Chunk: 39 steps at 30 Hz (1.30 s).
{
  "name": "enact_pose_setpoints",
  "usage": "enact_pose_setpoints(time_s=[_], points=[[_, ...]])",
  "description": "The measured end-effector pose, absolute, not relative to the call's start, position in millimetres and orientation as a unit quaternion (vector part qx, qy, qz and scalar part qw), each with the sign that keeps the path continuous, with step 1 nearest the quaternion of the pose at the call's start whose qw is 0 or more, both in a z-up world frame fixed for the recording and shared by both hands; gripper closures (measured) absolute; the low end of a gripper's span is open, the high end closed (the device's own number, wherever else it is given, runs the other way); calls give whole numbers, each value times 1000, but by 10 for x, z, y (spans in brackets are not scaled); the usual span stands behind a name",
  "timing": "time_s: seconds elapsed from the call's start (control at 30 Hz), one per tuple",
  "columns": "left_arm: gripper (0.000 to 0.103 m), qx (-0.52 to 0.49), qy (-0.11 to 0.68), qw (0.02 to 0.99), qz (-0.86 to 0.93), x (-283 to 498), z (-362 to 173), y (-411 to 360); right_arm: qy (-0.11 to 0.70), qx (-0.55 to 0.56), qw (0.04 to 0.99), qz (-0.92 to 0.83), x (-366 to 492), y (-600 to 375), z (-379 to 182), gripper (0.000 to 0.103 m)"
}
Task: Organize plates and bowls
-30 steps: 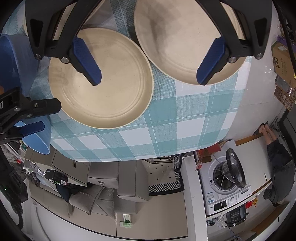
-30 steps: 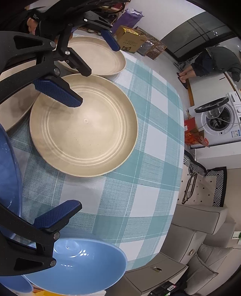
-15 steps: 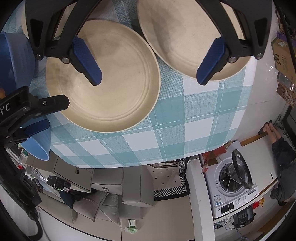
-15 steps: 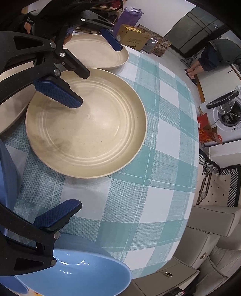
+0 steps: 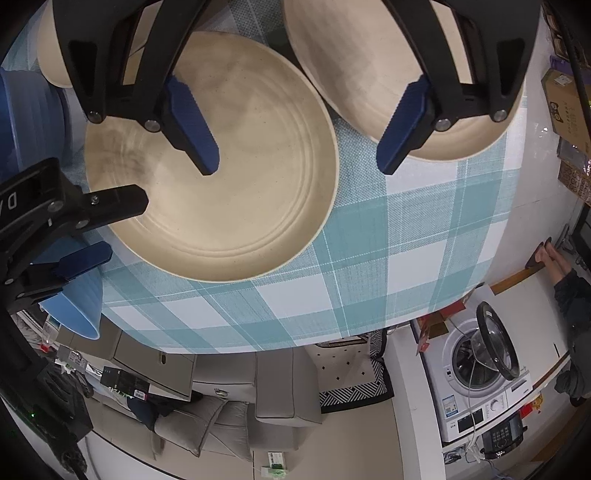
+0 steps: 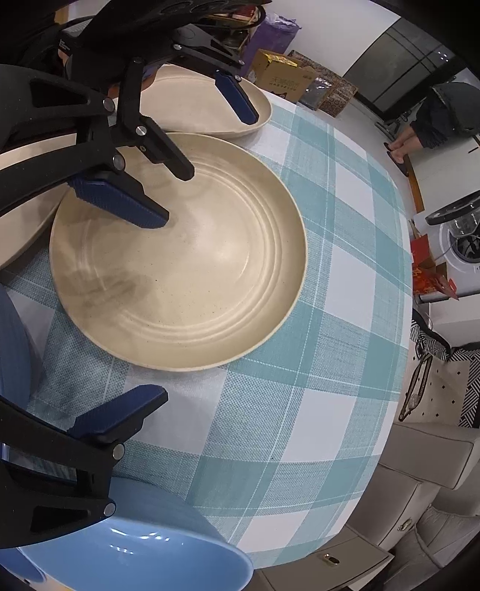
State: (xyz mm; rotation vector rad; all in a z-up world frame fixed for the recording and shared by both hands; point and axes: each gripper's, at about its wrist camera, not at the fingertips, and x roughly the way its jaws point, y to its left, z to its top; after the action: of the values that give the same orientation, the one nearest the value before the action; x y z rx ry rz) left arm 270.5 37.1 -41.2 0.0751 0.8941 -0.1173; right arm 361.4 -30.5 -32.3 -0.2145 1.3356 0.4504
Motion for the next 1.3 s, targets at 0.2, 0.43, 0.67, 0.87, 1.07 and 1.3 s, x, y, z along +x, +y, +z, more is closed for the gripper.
enact_pose_setpoints(time_s=[0.2, 0.43, 0.67, 0.87, 1.07, 1.3], points=[[23, 37, 440, 895, -61, 2725, -464, 376, 626, -121, 745, 196, 3624, -250, -443, 19], [36, 42, 448, 890, -69, 2729, -508, 347, 632, -135, 738, 193, 3619, -219, -515, 22], [47, 37, 456, 887, -67, 2724, -523, 362, 637, -130, 736, 190, 3616, -261, -560, 36], [58, 40, 455, 888, -55, 2729, -527, 383, 631, -145, 741, 177, 3614, -294, -553, 56], [61, 47, 454, 888, -49, 2724, -530, 388, 631, -163, 739, 174, 3585, -309, -577, 63], [61, 49, 453, 889, -41, 2751, -549, 361, 627, -168, 743, 166, 3585, -298, -603, 70]])
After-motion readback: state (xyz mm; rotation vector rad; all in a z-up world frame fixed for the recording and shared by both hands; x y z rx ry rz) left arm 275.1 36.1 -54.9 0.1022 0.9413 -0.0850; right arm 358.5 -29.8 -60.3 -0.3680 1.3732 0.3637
